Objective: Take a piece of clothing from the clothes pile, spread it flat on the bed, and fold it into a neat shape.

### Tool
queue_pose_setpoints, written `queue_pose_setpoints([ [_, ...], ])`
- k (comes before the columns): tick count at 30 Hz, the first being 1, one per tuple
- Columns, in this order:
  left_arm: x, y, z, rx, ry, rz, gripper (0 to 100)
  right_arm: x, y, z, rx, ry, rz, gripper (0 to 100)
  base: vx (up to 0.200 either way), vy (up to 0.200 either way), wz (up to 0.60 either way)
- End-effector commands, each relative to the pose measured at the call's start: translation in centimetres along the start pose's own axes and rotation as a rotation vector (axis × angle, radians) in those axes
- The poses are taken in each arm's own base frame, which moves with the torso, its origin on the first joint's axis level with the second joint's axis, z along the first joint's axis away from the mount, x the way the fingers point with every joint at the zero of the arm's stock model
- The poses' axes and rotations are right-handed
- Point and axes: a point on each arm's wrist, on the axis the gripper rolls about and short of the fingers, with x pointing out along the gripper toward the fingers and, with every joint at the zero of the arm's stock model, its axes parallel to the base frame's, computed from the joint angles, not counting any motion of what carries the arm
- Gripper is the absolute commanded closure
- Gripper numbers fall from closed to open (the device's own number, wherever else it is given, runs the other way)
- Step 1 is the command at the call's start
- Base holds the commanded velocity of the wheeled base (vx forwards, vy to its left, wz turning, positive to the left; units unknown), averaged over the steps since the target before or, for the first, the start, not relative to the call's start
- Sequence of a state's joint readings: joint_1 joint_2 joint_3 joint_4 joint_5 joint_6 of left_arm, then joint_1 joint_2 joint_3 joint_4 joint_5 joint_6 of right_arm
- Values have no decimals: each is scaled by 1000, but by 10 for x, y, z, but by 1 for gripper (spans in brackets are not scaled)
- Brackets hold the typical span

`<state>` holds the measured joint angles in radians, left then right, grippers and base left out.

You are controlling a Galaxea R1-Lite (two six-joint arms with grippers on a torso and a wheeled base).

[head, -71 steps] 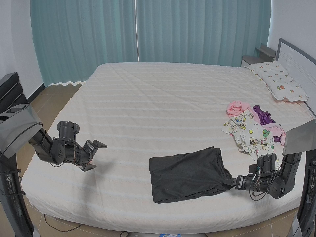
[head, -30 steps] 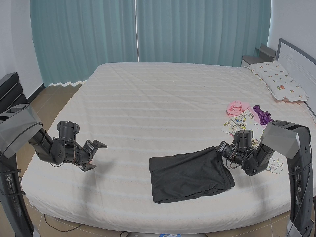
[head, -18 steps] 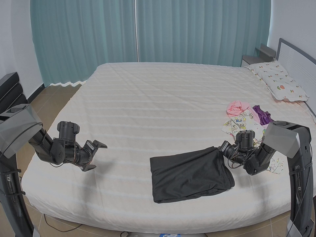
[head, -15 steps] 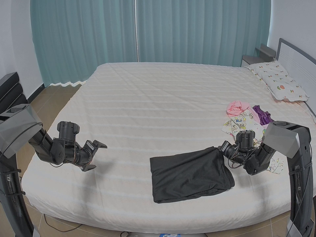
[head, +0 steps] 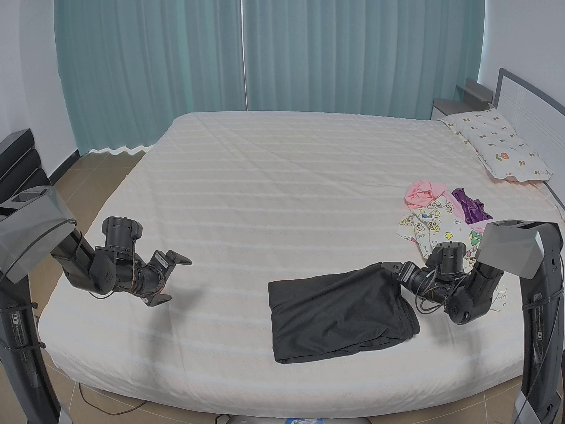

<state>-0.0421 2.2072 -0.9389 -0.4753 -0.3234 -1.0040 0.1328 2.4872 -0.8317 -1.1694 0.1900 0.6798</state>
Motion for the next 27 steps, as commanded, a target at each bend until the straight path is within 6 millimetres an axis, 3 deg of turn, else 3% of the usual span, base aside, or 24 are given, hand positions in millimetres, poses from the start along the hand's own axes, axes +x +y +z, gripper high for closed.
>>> queue_pose_setpoints([
  [1,0,0,0,-1,0,0,0,-40,3,-4,-84,75,40,0,0,0,0],
  [5,1,0,0,1,1,0,0,-63,0,-17,-116,170,62,0,0,0,0],
  [14,0,0,0,0,0,0,0,-77,-9,-33,-145,239,26,0,0,0,0],
  [15,1,0,0,1,1,0,0,-78,-10,-34,-148,247,21,100,0,0,0],
  [27,1,0,0,1,1,0,0,-97,-21,-41,-206,289,-20,100,0,0,0],
])
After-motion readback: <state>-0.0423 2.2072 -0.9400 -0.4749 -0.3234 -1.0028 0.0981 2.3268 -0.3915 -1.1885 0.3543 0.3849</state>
